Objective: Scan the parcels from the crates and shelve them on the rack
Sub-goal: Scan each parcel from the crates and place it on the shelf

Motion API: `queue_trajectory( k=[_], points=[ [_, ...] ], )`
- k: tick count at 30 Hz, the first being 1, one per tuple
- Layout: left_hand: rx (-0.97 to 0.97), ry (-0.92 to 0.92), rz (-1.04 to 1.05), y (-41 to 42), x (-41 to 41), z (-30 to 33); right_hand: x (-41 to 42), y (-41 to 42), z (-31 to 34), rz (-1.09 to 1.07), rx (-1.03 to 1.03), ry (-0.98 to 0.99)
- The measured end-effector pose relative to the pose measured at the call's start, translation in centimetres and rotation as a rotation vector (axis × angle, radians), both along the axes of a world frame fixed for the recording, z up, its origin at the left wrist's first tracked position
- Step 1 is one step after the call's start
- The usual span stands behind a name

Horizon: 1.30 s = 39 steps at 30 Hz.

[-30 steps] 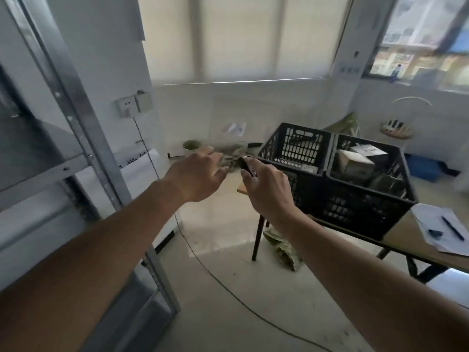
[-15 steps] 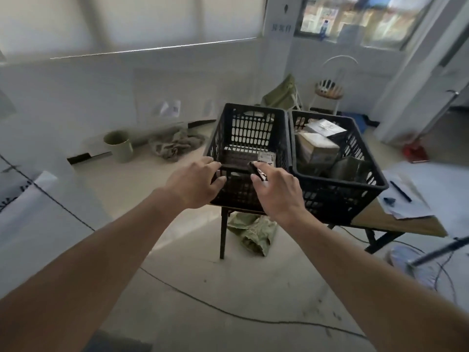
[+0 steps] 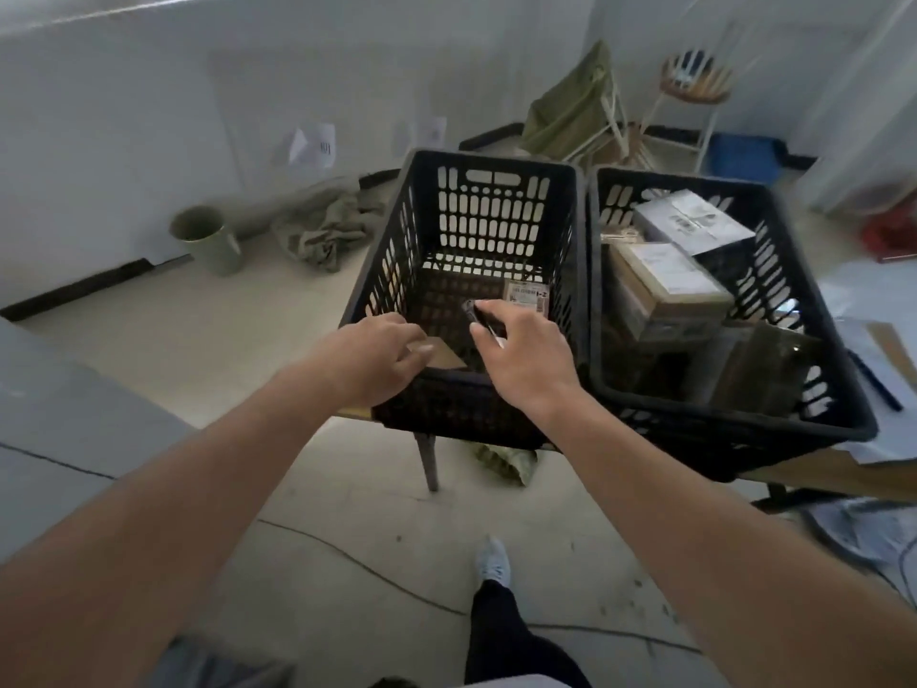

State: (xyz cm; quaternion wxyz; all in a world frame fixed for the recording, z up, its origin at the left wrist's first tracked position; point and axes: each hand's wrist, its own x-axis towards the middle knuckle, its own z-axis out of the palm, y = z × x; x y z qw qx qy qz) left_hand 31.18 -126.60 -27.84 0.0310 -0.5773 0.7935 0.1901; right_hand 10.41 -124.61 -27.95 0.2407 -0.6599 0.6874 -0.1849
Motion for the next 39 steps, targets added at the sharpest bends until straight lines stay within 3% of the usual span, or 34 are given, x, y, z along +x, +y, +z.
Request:
queue_trajectory(
  k=[14,22,29,32,36,39],
  points=[
    [0.345,-0.119,0.072,-12.3,-1.2,-9.1,-1.1,-12.2,-6.9,0.1,0.272,0.005],
    [0.517,-0.201,0.074,-15.5,-0.2,-16.3,-0.6,-14.3,-9.8,0.051,0.35,-0.002],
    [0.656,-0.276,0.079,-16.8,-2.3,-18.0,-1.8,-15.5,-10.2,0.01,0.361,-0.002],
    [0.751,-0.225,0.108,-17.1,-2.9,-18.5,-2.2,-15.6,-10.3,0.005,0.354,-0.011],
    [0.932,-0.026,0.16,-17.4,-2.8,-18.0,-2.4,-15.6,-10.7,0.012,0.371,-0.013],
    [0.765,0.004,0.191,-17.4,-2.4,-18.1,-2.5,-15.5,-10.8,0.001,0.382,-0.011]
  ],
)
